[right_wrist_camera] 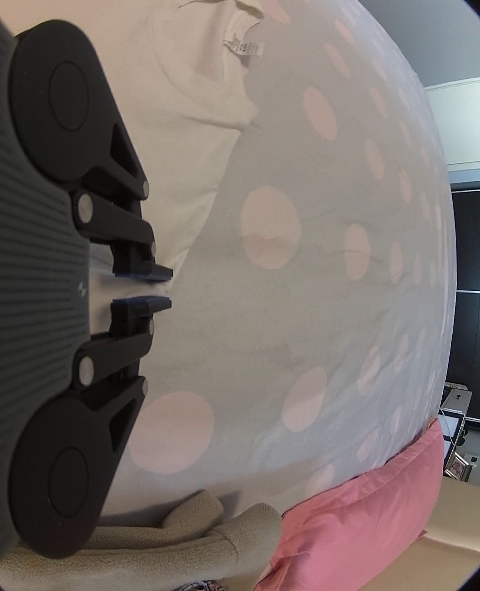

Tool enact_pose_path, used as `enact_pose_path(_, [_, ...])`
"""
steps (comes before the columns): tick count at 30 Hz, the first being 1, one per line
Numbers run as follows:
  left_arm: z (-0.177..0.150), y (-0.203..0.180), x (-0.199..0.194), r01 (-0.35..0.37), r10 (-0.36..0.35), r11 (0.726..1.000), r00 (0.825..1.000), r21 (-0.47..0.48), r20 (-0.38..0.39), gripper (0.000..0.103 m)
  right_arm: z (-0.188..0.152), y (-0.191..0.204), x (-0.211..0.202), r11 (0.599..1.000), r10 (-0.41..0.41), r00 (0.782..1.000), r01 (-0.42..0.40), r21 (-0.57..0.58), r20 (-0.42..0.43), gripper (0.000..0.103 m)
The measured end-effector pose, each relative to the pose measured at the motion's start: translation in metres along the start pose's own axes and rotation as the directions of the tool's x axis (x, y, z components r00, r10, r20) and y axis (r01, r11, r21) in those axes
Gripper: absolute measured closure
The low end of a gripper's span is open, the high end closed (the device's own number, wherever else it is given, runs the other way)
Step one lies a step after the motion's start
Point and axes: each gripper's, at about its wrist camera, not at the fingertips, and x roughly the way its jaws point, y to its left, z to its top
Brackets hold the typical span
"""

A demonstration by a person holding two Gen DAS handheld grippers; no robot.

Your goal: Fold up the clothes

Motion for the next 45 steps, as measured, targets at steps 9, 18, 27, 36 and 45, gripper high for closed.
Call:
enact_pose_path(9, [-0.025,-0.003,-0.076,-0.012,0.011,1.0,0.999,0.025,0.036,0.079,-0.021,-0.072,-0.107,0.99,-0.043,0.998,0.036,0.139,0.046,0.075])
enact_pose_path(18, [-0.077,-0.026,-0.149,0.053,-0.052,0.998,0.998,0.023,-0.045,0.079,-0.122,-0.159,-0.213,0.924,-0.155,0.988,0.143,0.354,0.004,0.067])
enact_pose_path(27, [-0.136,-0.054,-0.194,0.086,-0.082,0.996,0.992,0.03,-0.101,0.077,-0.22,-0.206,-0.228,0.803,-0.156,0.981,0.193,0.564,-0.113,0.056])
enact_pose_path(36, [-0.167,-0.076,-0.199,0.077,-0.07,0.996,0.988,0.043,-0.14,0.076,-0.226,-0.129,-0.208,0.939,-0.093,0.988,0.129,0.319,-0.127,0.061])
enact_pose_path(45, [-0.177,-0.095,-0.193,0.087,-0.068,0.99,0.985,0.114,-0.161,0.076,-0.236,-0.114,-0.159,0.954,-0.082,0.968,0.145,0.261,-0.237,0.077])
